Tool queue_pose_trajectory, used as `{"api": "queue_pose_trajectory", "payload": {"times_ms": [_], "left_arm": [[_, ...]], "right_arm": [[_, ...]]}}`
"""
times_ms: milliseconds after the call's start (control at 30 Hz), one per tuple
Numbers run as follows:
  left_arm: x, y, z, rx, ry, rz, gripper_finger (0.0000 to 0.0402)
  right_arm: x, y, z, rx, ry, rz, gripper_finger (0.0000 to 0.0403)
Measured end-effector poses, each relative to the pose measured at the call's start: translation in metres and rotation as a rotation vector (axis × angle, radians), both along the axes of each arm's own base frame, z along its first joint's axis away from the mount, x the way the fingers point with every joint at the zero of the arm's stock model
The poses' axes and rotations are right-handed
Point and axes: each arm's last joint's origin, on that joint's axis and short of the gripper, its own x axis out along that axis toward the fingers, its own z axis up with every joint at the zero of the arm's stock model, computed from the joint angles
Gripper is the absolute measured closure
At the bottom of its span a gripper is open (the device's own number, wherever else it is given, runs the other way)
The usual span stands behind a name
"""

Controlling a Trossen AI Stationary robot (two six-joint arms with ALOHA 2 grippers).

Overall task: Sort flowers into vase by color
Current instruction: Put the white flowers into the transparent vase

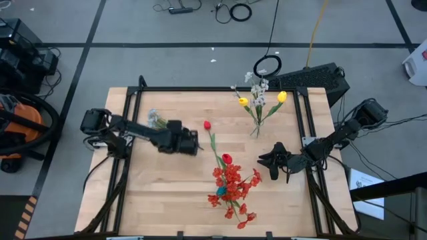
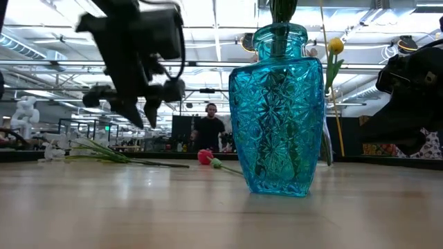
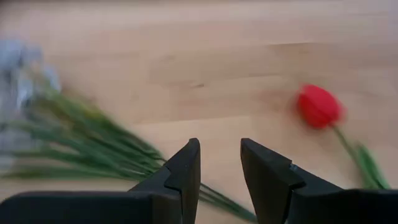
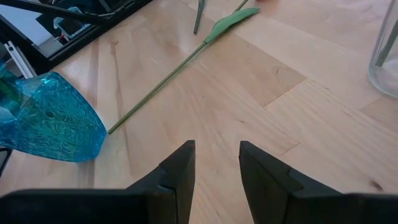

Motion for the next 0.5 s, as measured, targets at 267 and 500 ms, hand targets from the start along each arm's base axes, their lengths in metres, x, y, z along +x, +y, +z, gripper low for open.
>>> {"api": "queue_pose_trajectory", "payload": {"times_ms": [267,500], "left_arm": [[-0.005,0.046,-0.005,-0.252,-0.046,0.257,0.0281],[-0.007,0.061,-0.009,-0.371,-0.051,0.325,0.0281]], "right_arm": [[0.0,0.0,0.0,-0.001,0.002,0.0,0.0287],[-0.001,-0.001,-0.001,-0.013,0.017,0.002,0.0287]]}}
